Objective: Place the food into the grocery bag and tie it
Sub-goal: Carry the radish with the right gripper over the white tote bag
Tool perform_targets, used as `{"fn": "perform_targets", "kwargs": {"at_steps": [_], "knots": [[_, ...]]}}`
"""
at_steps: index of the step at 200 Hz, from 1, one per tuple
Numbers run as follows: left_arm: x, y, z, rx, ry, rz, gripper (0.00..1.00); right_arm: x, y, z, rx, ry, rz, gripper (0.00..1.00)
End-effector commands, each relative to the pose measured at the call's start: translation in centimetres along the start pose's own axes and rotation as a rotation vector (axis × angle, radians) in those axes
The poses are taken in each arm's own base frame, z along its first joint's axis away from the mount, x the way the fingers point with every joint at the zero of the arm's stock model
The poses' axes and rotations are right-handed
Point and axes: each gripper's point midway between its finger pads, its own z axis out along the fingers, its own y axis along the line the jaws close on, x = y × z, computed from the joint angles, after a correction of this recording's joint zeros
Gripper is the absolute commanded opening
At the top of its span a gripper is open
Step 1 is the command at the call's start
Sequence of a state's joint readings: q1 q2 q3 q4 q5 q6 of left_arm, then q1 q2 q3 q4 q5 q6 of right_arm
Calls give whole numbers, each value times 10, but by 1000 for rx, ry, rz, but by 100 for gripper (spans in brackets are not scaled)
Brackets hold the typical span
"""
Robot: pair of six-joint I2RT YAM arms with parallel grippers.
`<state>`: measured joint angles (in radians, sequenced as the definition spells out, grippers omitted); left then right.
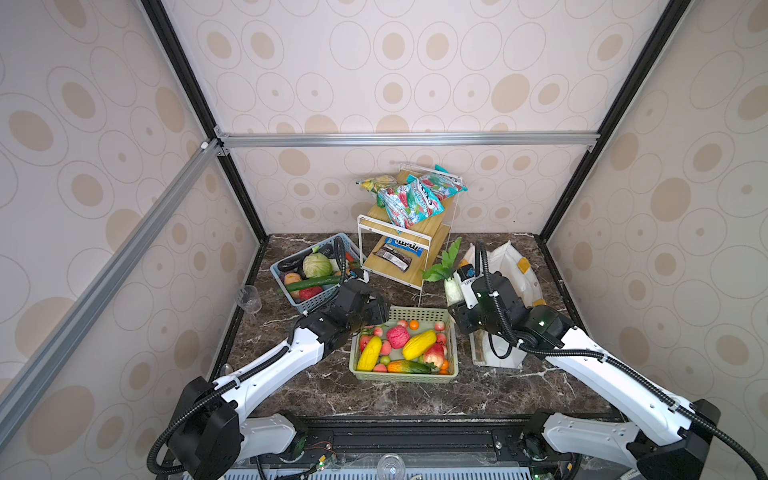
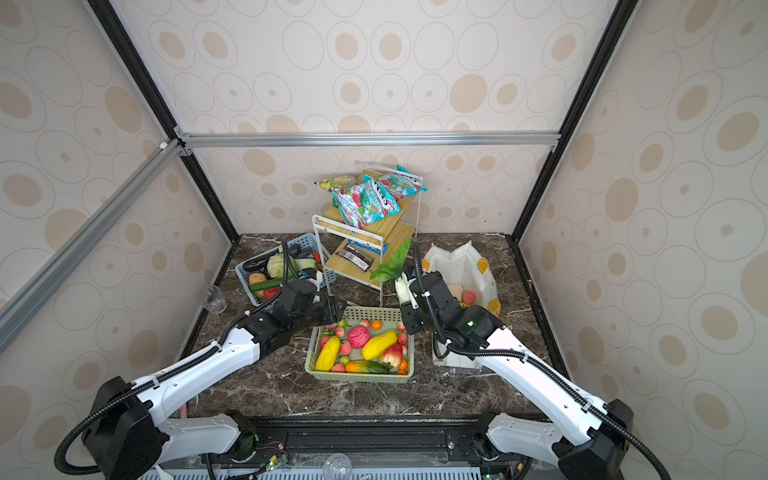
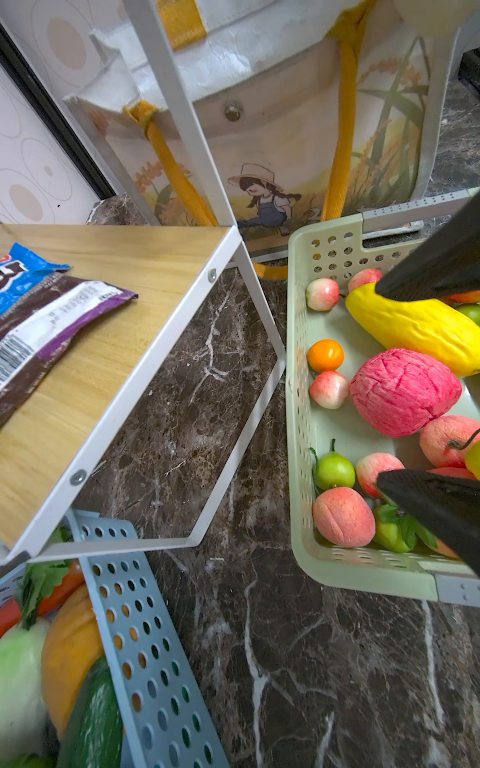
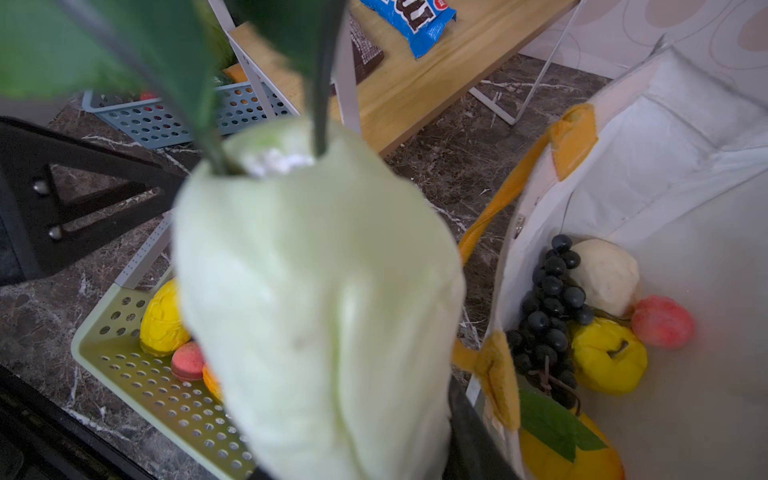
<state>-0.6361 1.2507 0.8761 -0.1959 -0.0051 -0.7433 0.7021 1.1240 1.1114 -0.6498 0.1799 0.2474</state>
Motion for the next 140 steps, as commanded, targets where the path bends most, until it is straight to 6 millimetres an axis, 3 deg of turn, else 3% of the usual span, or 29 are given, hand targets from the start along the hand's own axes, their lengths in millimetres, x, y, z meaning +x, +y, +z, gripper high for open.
{"fn": "perform_targets", "kwargs": {"at_steps": [1, 140], "knots": [[-16, -13, -5, 23, -41, 3, 65, -7, -5, -10, -14, -5, 39, 38], [-9, -11, -5, 11, -41, -6, 65, -40, -60, -19, 46, -26, 191, 38]]}}
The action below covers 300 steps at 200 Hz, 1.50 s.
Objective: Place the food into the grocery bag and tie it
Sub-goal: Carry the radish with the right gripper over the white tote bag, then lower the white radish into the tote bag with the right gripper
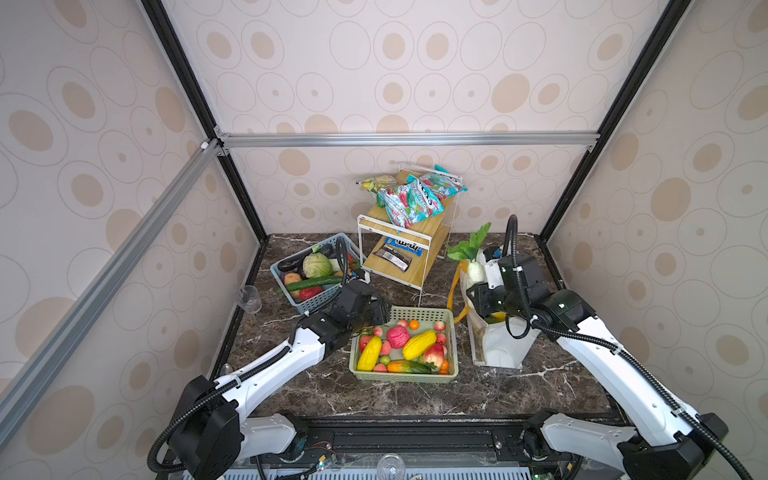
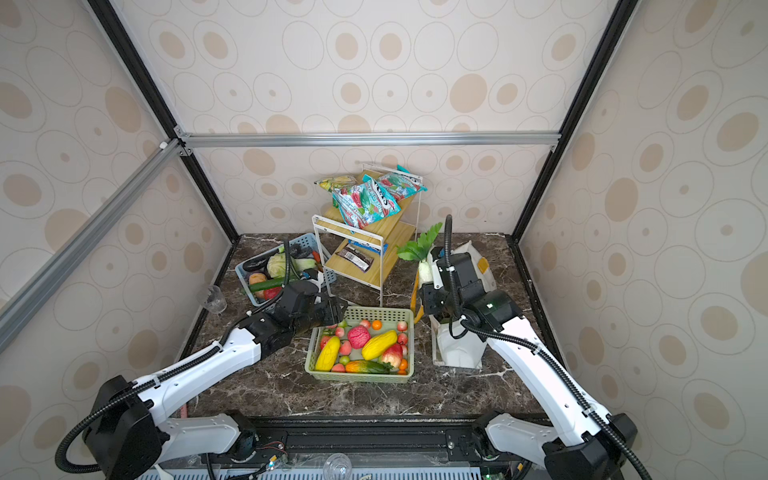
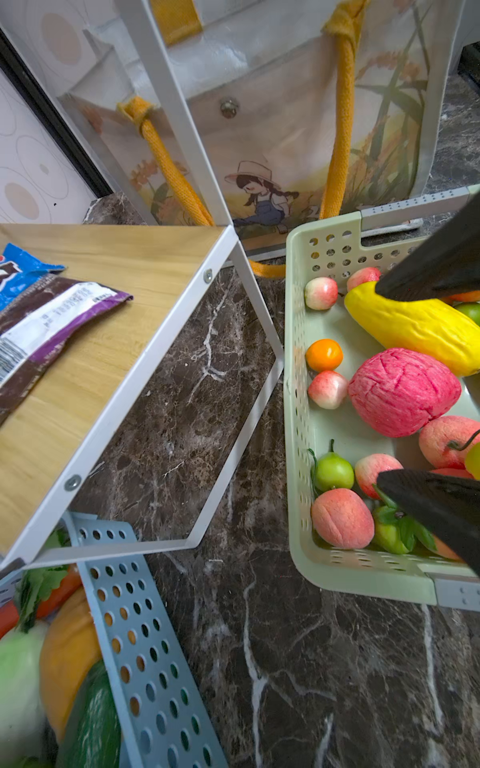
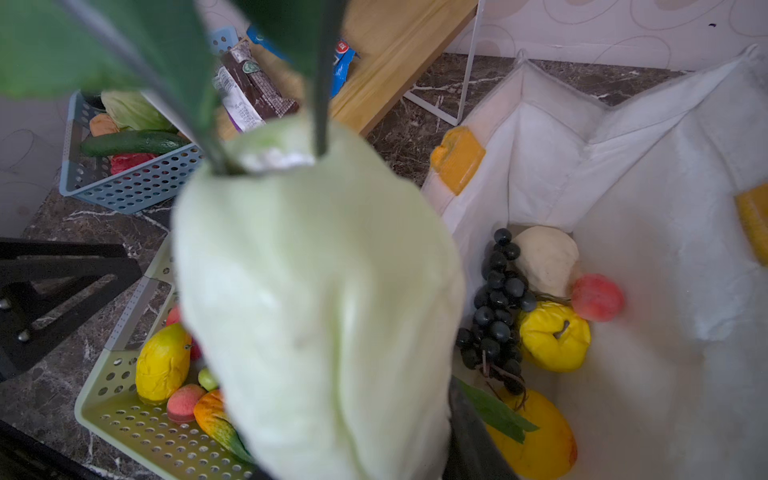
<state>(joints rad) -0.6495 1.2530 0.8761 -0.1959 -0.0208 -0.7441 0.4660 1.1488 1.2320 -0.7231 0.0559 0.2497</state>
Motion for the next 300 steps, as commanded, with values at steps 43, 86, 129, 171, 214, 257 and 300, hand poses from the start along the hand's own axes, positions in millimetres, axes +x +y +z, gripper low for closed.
{"fn": "perform_targets", "kwargs": {"at_steps": [43, 86, 129, 171, 214, 257, 300], "knots": [[-8, -7, -6, 10, -38, -11, 65, -15, -33, 0, 73, -1, 93, 38], [-9, -4, -11, 1, -47, -11, 65, -7, -59, 13, 138, 48, 148, 38], [-9, -3, -12, -1, -50, -17, 65, 5, -75, 28, 141, 115, 197, 39], [-8, -2, -13, -1, -52, -15, 65, 18, -80, 40, 146, 183, 202, 39], [-8, -2, -14, -2, -55, -14, 65, 30, -82, 51, 145, 258, 212, 39], [-7, 1, -15, -9, -57, -13, 65, 39, -82, 62, 138, 309, 218, 39], [-3, -3, -11, 7, -35, -1, 65, 49, -84, 73, 132, 359, 226, 39]]}}
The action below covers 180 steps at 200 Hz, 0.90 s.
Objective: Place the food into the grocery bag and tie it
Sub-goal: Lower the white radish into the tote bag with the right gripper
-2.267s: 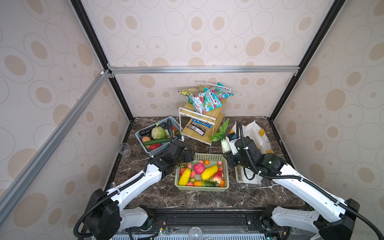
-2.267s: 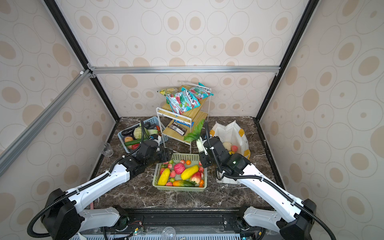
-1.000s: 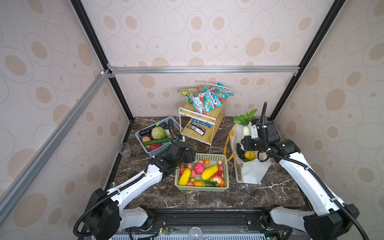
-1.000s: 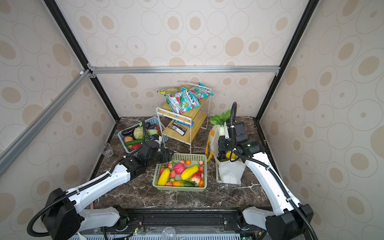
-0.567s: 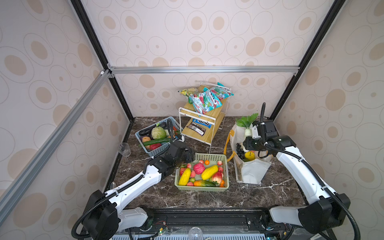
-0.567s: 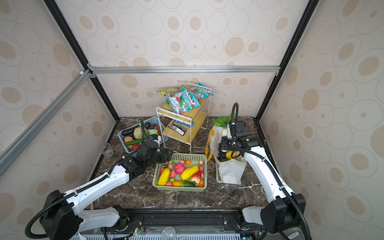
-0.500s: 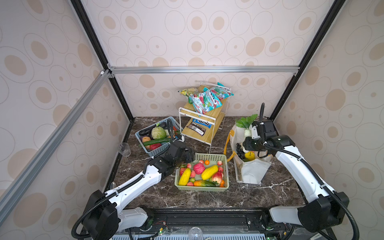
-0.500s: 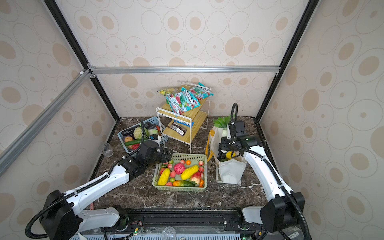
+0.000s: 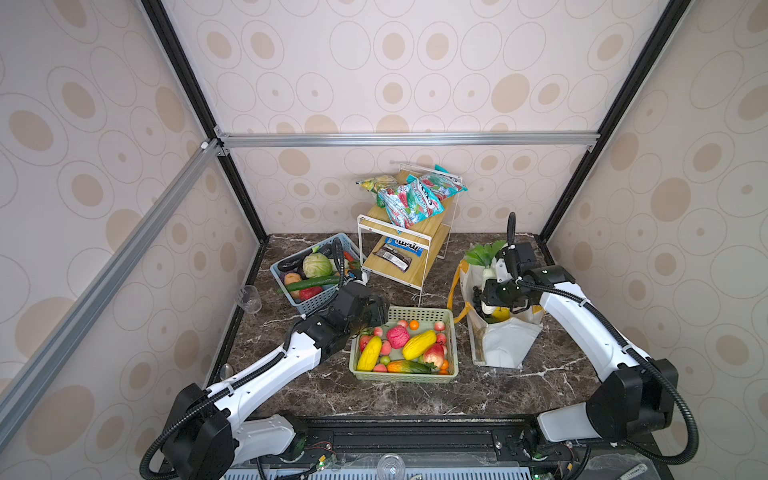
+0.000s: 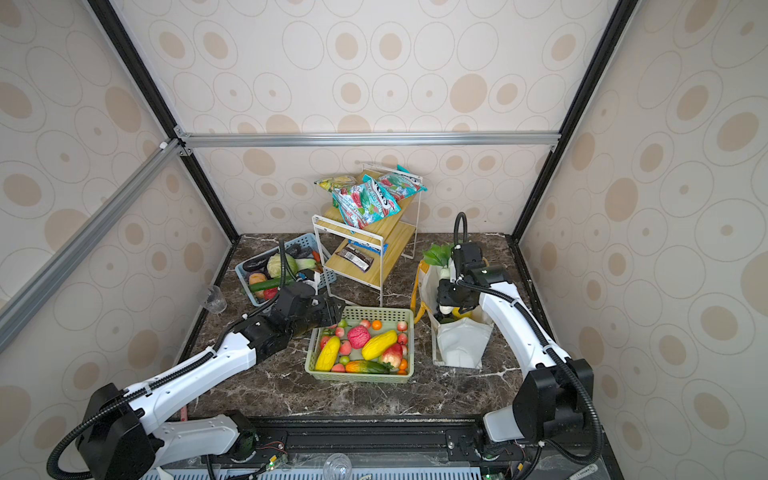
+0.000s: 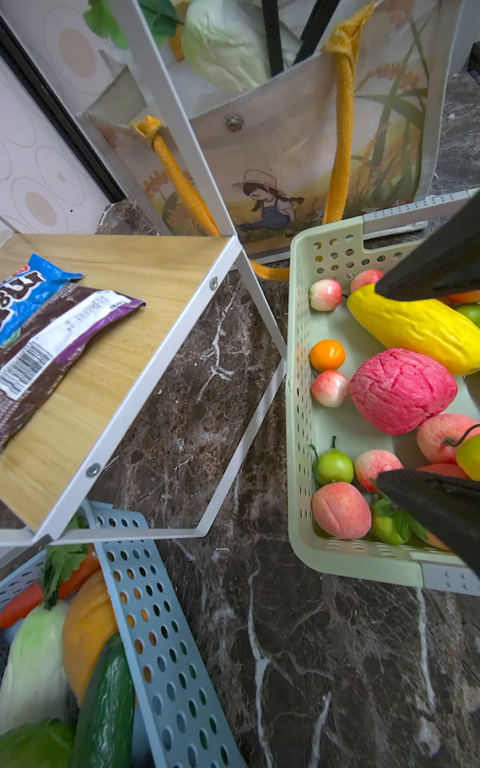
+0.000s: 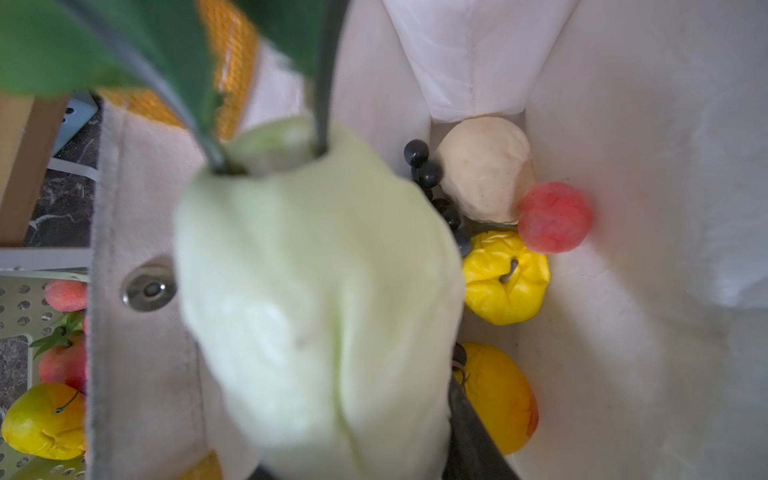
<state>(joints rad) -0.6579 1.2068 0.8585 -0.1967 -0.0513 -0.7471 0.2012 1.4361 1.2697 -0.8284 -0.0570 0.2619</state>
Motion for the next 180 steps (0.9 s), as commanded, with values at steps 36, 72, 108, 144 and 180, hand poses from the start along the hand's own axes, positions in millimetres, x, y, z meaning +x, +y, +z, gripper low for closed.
{"fn": "perform_targets", "kwargs": {"at_steps": [36, 72, 108, 144, 180], "knots": [[1, -3, 0, 4, -3, 2, 65, 6, -5, 15, -4, 72, 11, 39], [1, -1, -1, -3, -3, 4, 65, 11, -9, 26, -8, 124, 22, 39], [2, -2, -1, -2, -3, 7, 65, 16, -13, 36, -10, 155, 35, 39], [0, -3, 0, -1, -5, 9, 65, 21, -16, 46, -6, 185, 45, 39], [-1, -4, 0, 0, -3, 12, 65, 25, -18, 57, -5, 219, 50, 39]]}}
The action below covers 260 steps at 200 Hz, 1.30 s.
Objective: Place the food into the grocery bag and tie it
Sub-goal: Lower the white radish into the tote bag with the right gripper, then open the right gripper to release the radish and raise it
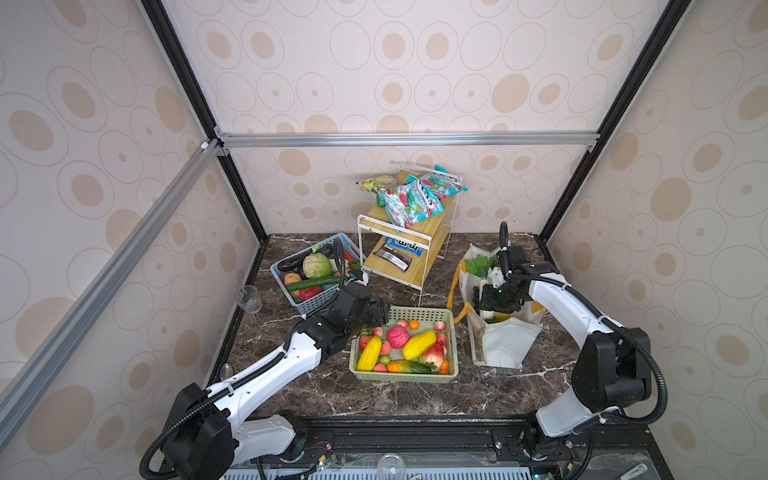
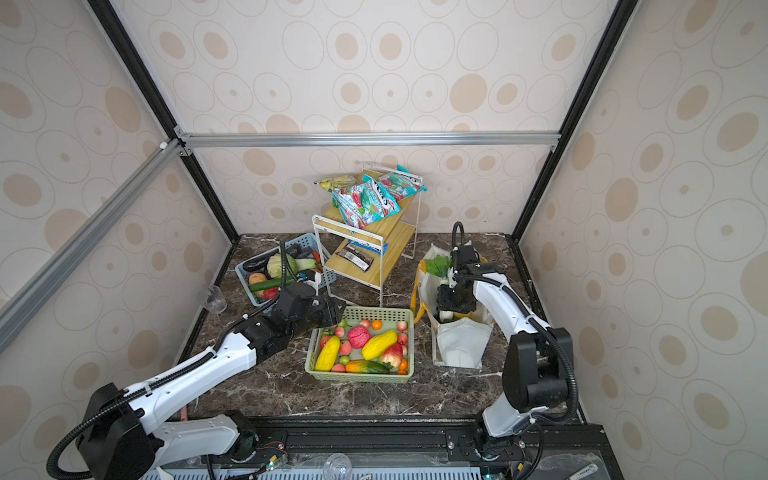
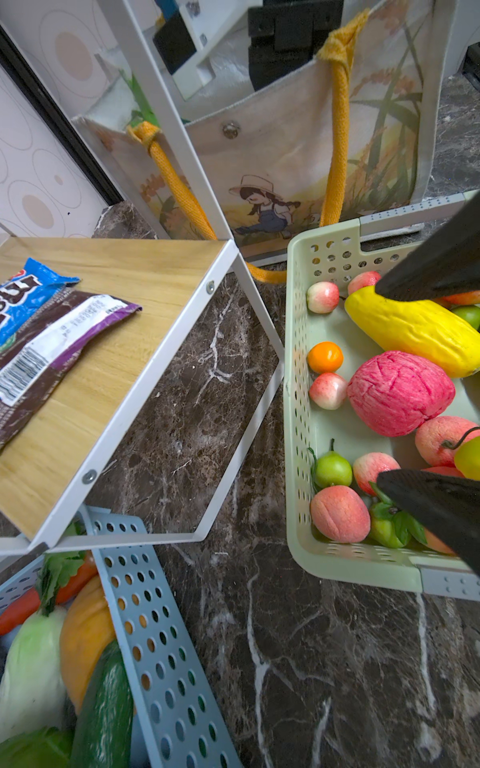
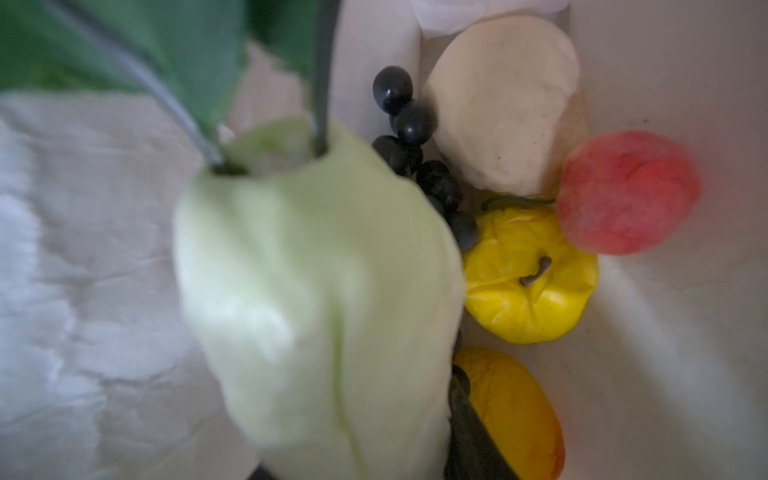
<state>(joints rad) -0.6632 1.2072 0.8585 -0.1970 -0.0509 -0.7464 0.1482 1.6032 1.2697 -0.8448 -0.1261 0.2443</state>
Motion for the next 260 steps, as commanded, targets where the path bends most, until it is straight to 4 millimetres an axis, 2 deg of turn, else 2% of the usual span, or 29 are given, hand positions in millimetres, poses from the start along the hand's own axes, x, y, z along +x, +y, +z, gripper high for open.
{"fn": "perform_targets", "kwargs": {"at_steps": [1, 110, 174, 236, 260], "knots": [[-2, -3, 0, -3, -6, 8, 65, 4, -3, 8, -2, 35, 2, 39], [-3, -4, 1, -4, -3, 12, 65, 12, -10, 32, 21, 94, 16, 39], [-1, -1, 0, -10, -2, 11, 65, 20, -23, 43, 88, 135, 35, 39], [-1, 1, -2, -16, -11, 12, 65, 24, -27, 53, 102, 166, 52, 48], [-1, 4, -3, -23, -14, 10, 65, 26, -28, 54, 103, 168, 57, 55]]}}
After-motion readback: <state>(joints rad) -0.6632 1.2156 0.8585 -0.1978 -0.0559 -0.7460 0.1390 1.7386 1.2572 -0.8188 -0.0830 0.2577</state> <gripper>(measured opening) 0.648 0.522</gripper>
